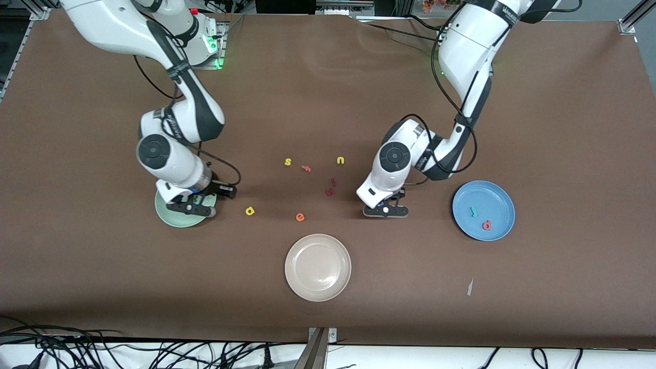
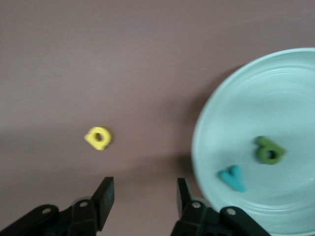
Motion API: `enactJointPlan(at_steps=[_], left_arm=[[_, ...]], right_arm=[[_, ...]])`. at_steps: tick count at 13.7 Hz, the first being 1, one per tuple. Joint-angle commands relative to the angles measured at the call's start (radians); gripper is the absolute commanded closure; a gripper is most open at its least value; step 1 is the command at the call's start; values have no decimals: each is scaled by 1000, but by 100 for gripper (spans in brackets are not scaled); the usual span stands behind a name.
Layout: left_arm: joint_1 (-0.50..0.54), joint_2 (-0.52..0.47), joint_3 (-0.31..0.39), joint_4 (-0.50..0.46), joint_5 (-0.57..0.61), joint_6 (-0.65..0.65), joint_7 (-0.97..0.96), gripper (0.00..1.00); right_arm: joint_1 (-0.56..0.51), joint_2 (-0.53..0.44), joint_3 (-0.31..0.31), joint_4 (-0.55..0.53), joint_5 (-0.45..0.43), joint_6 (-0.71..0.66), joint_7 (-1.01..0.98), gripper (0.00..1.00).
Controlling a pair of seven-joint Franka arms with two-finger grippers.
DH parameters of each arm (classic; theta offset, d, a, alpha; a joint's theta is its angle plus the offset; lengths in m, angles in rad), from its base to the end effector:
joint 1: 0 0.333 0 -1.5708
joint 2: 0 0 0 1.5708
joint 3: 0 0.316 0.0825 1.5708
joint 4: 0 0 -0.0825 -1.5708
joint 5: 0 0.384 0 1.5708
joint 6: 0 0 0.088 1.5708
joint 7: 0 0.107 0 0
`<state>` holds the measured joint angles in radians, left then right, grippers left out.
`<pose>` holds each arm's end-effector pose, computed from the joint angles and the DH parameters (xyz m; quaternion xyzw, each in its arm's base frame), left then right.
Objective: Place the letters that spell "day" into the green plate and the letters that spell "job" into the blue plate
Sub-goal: 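Release the blue o on the blue plate while the right gripper grasps yellow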
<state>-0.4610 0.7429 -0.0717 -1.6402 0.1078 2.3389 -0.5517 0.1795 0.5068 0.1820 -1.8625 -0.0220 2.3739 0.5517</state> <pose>0.5911 -0.3403 0.1782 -0.9995 0.0199 0.0107 0.0222 0.6028 0.2201 0.2500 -0.9945 0.0985 0.0101 0.0354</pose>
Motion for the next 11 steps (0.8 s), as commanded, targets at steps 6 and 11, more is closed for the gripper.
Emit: enactJointPlan(at_steps=[6, 11], left_arm=[[258, -210, -14, -99, 20, -174, 499, 91], [386, -238, -14, -168, 20, -125, 714, 88]], right_arm=[[132, 150, -87, 89, 17, 117, 76, 30], [150, 170, -104, 94, 19, 134, 89, 30]])
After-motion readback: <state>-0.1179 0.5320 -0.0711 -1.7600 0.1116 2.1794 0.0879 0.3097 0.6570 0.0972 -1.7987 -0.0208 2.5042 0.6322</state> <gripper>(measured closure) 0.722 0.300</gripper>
